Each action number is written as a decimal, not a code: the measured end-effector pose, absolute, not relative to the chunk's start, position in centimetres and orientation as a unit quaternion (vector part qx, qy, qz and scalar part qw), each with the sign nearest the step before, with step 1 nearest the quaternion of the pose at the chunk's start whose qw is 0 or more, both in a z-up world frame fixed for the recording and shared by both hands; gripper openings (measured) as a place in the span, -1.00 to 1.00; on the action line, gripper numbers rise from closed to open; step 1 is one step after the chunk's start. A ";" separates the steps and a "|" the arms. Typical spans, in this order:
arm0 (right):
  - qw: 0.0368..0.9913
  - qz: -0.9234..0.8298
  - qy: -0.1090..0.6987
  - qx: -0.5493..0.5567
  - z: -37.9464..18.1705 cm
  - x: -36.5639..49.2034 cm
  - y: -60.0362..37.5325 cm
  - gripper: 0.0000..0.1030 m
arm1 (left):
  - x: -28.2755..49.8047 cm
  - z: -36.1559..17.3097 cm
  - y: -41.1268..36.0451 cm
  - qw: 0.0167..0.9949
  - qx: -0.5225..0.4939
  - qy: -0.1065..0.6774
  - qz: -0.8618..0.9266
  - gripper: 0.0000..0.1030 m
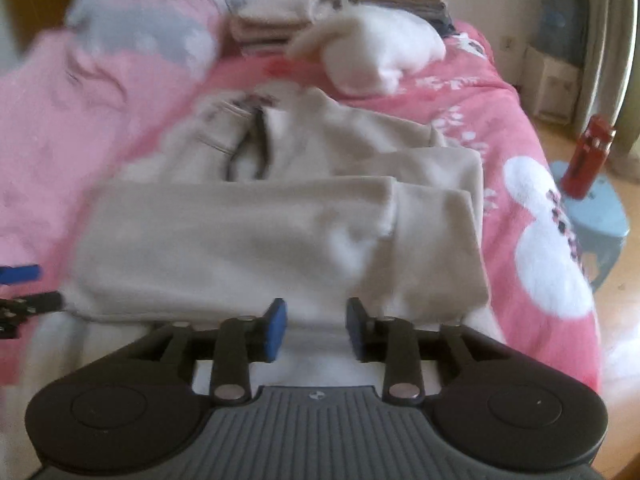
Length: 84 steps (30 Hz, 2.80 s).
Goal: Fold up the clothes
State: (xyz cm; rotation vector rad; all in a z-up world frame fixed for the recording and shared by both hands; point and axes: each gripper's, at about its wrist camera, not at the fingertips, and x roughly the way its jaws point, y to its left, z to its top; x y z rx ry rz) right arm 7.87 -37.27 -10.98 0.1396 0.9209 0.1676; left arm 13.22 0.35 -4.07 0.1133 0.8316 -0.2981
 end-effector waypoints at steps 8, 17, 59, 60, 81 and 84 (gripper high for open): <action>0.869 0.059 0.491 -0.001 -14.9 0.6 -35.3 0.20 | 7.3 -7.8 -3.3 0.865 0.079 0.463 -0.176 0.87; 0.893 0.043 0.447 -0.014 -13.5 -2.2 -34.8 0.43 | 5.3 -9.5 -4.8 0.859 0.088 0.481 -0.151 0.99; 0.883 0.005 0.469 0.014 -16.7 -2.8 -33.9 1.00 | 4.9 -10.6 -4.9 0.845 0.021 0.531 -0.060 1.00; 0.882 0.005 0.470 0.014 -16.7 -2.7 -33.9 1.00 | 4.9 -10.6 -4.8 0.845 0.022 0.531 -0.060 1.00; 0.885 0.004 0.465 0.011 -16.8 -2.9 -34.0 1.00 | 4.6 -10.9 -5.4 0.851 0.020 0.522 -0.052 1.00; 0.885 0.005 0.465 0.010 -16.8 -2.9 -34.0 1.00 | 4.7 -11.0 -5.5 0.851 0.021 0.522 -0.053 1.00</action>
